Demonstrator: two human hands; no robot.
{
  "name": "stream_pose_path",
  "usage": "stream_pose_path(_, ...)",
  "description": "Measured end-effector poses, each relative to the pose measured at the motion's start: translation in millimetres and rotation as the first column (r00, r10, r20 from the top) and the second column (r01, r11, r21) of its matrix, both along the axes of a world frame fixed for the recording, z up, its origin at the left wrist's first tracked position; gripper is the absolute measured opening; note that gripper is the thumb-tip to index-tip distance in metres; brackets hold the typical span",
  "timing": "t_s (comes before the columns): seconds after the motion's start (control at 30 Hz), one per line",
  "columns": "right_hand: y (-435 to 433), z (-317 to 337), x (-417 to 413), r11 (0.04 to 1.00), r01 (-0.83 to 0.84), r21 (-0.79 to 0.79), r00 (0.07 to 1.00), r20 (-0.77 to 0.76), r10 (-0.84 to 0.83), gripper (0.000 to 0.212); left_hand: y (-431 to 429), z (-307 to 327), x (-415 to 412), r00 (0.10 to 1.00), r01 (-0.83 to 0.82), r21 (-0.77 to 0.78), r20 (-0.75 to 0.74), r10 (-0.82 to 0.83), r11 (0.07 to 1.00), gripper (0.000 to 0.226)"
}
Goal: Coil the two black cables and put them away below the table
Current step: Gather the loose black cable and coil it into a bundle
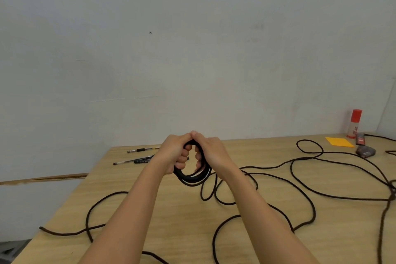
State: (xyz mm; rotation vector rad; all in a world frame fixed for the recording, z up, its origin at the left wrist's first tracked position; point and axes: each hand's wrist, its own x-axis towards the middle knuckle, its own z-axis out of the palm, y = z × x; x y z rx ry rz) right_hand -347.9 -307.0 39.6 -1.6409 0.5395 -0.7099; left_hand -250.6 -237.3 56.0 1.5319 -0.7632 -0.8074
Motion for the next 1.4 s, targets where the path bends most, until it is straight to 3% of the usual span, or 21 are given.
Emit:
stream_pose_path(0.1, -3, -4, 6, 0.996, 0.080, -0.028, 0.995, 0.063, -0.079, 0.049, 1, 3, -4, 0.999, 0.021, -0.026, 0.036, -0.020, 0.999, 0.050)
stream_pose_path(0.17, -9, 0, 11, 0.969, 0.239, -0.062, 0.969, 0.072, -0.234, 0.051, -2, -3, -4, 0.987, -0.118, -0.107, 0.093, 0.128, 0.987, 0.052)
stream_pose_path(0.23, -14, 9, 12, 0.924, 0.378, 0.050, 0.914, 0.137, -0.382, 0.050, -5, -15, 2, 0.943, -0.330, -0.245, -0.043, 0.330, 0.912, 0.040)
stream_pose_path(0.27, -17, 15, 12, 0.902, 0.394, 0.176, 0.882, 0.202, -0.425, 0.049, -3, -21, 4, 0.934, -0.353, -0.290, -0.168, 0.316, 0.889, 0.031)
stream_pose_path(0.33, -20, 28, 9, 0.857, 0.301, 0.418, 0.819, 0.347, -0.456, 0.047, -1, -40, 0, 0.974, -0.126, -0.368, -0.220, 0.045, 0.921, 0.026)
stream_pose_path(0.4, -19, 39, 8, 0.819, 0.188, 0.542, 0.764, 0.444, -0.468, 0.045, 3, -54, -13, 0.964, 0.265, -0.232, 0.048, -0.261, 0.936, 0.034)
stream_pose_path(0.47, -22, 48, 3, 0.786, 0.127, 0.605, 0.701, 0.506, -0.503, 0.044, 4, -63, -20, 0.854, 0.452, 0.010, 0.283, -0.436, 0.892, 0.019)
stream_pose_path(0.53, -32, 55, -9, 0.744, 0.127, 0.656, 0.622, 0.532, -0.574, 0.043, 1, -68, -9, 0.832, 0.349, 0.152, 0.405, -0.381, 0.925, 0.020)
stream_pose_path(0.6, -45, 57, -26, 0.705, 0.157, 0.691, 0.571, 0.519, -0.636, 0.043, 3, -74, 12, 0.847, 0.130, 0.151, 0.497, -0.189, 0.980, 0.025)
stream_pose_path(0.67, -56, 50, -39, 0.689, 0.208, 0.694, 0.597, 0.467, -0.652, 0.042, 3, -74, 30, 0.846, -0.019, 0.079, 0.532, -0.026, 0.997, 0.026)
stream_pose_path(0.77, -63, 26, -38, 0.713, 0.246, 0.656, 0.737, 0.352, -0.577, 0.037, -5, -63, 40, 0.850, -0.196, 0.070, 0.509, 0.134, 0.978, 0.018)
stream_pose_path(0.83, -59, 9, -29, 0.755, 0.190, 0.628, 0.832, 0.304, -0.463, 0.033, -13, -52, 36, 0.933, -0.265, 0.037, 0.263, 0.247, 0.964, 0.021)
stream_pose_path(0.9, -50, -3, -21, 0.812, 0.145, 0.565, 0.916, 0.233, -0.326, 0.033, -17, -38, 28, 0.966, -0.255, -0.024, -0.037, 0.254, 0.967, 0.026)
stream_pose_path(1.0, -35, -11, -13, 0.896, 0.099, 0.432, 0.986, 0.082, -0.149, 0.040, -11, -19, 22, 0.939, -0.151, -0.117, -0.327, 0.106, 0.982, 0.035)
stream_pose_path(1.07, -28, -11, -10, 0.930, 0.056, 0.365, 0.996, 0.039, -0.075, 0.041, -6, -12, 23, 0.907, -0.025, -0.151, -0.418, -0.041, 0.988, 0.044)
stream_pose_path(1.27, -19, -8, -2, 0.990, 0.013, 0.142, 0.997, 0.079, -0.024, 0.041, -3, -8, 16, 0.970, 0.172, -0.151, -0.146, -0.194, 0.973, 0.031)
stream_pose_path(1.4, -18, -9, 5, 0.995, 0.095, -0.010, 0.993, 0.066, -0.094, 0.049, -2, -7, 9, 0.981, 0.184, -0.161, -0.024, -0.191, 0.969, 0.027)
